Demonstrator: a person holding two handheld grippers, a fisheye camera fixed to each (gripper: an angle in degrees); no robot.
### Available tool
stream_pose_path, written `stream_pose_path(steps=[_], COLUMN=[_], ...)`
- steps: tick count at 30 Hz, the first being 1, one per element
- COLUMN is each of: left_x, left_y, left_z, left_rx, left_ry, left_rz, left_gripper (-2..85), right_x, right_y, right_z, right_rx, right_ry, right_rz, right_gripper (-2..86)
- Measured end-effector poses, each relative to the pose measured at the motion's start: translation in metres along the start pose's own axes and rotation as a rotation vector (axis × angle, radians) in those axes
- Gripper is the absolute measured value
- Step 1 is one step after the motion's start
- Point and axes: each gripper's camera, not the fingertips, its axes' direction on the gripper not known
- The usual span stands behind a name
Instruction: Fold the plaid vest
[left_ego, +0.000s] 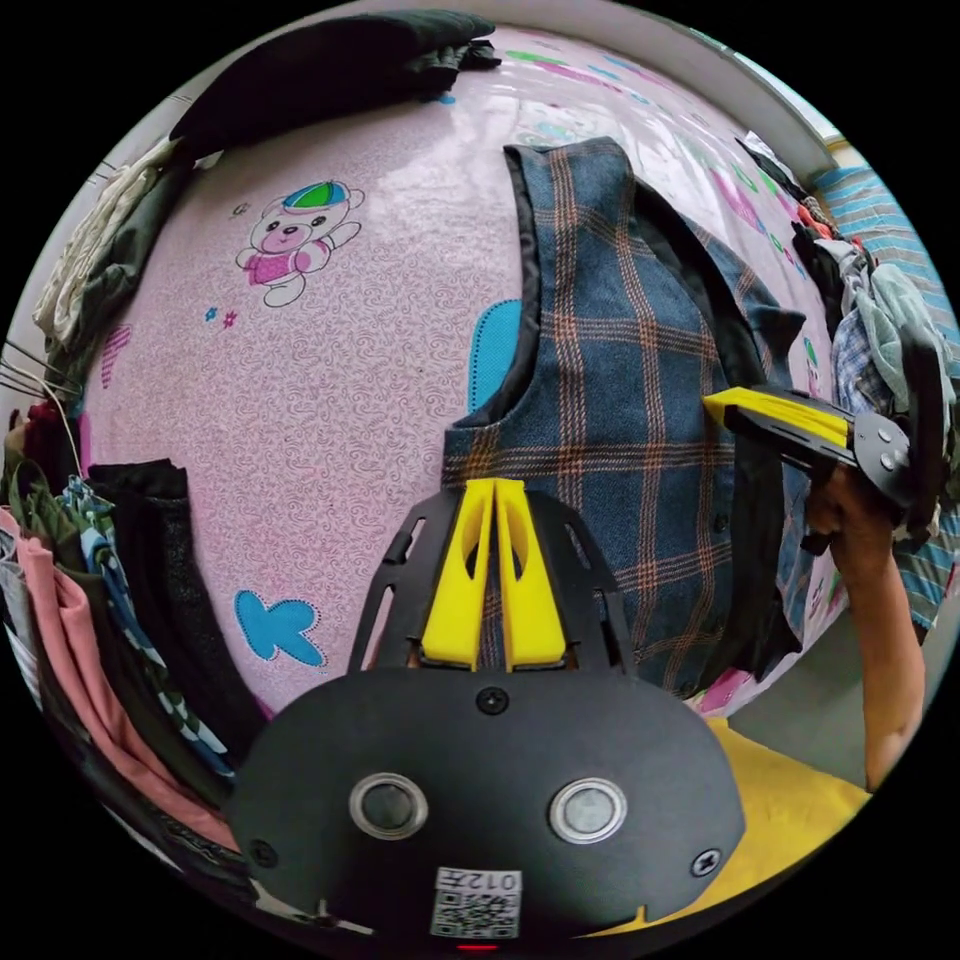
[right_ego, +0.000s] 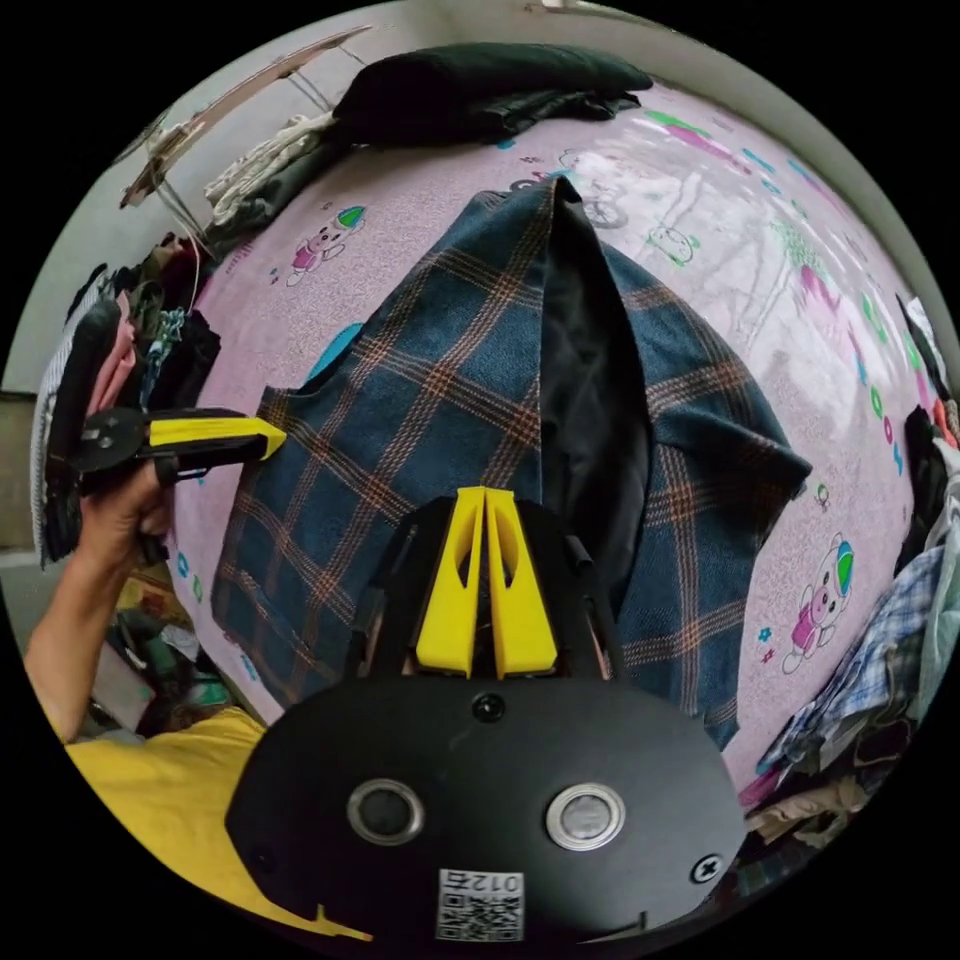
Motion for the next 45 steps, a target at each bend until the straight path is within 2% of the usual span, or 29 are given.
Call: stream_pose_path(steps=[1,4,7,10,14,20,24,28,32,38,45], left_x=[-0.001,0.005,0.035,0.085,0.159,0.212,0.241,0.257,0.265,0.262,0.267], left_y=[0.000,0.011,0.030,0.057,0.073,0.021,-0.014,-0.027,-0.028,-0.035,-0.040], left_z=[0.001,-0.009,-0.015,-0.001,0.032,0.046,0.063,0.082,0.103,0.122,0.102], left_rx=[-0.010,0.015,0.010,-0.027,-0.102,-0.133,-0.194,-0.292,-0.349,-0.358,-0.261], left_ry=[0.000,0.011,0.083,0.154,0.258,0.424,0.324,0.410,0.303,0.550,0.552], left_rz=[-0.013,0.012,0.161,0.318,0.480,0.428,0.389,0.370,0.321,0.215,0.232], left_gripper=[0.3,0.4,0.4,0.4,0.4,0.4,0.6,1.5,2.5,2.3,0.3], right_x=[0.005,0.022,0.048,0.066,0.049,0.011,0.007,0.015,0.028,0.057,0.085], right_y=[0.008,0.057,0.139,0.237,0.345,0.441,0.479,0.507,0.528,0.569,0.615], right_z=[-0.003,-0.036,-0.065,-0.081,-0.071,-0.030,-0.010,0.004,0.011,0.003,-0.014], right_rx=[-0.025,0.069,0.151,0.199,0.127,-0.023,-0.081,-0.073,-0.052,0.006,0.145], right_ry=[-0.043,-0.132,-0.134,-0.070,0.091,0.332,0.347,0.369,0.303,0.178,0.051], right_rz=[0.040,0.095,0.193,0.298,0.311,0.200,0.190,0.236,0.272,0.382,0.544], right_gripper=[0.0,0.2,0.7,1.6,5.7,10.2,12.0,12.0,11.3,9.7,2.5])
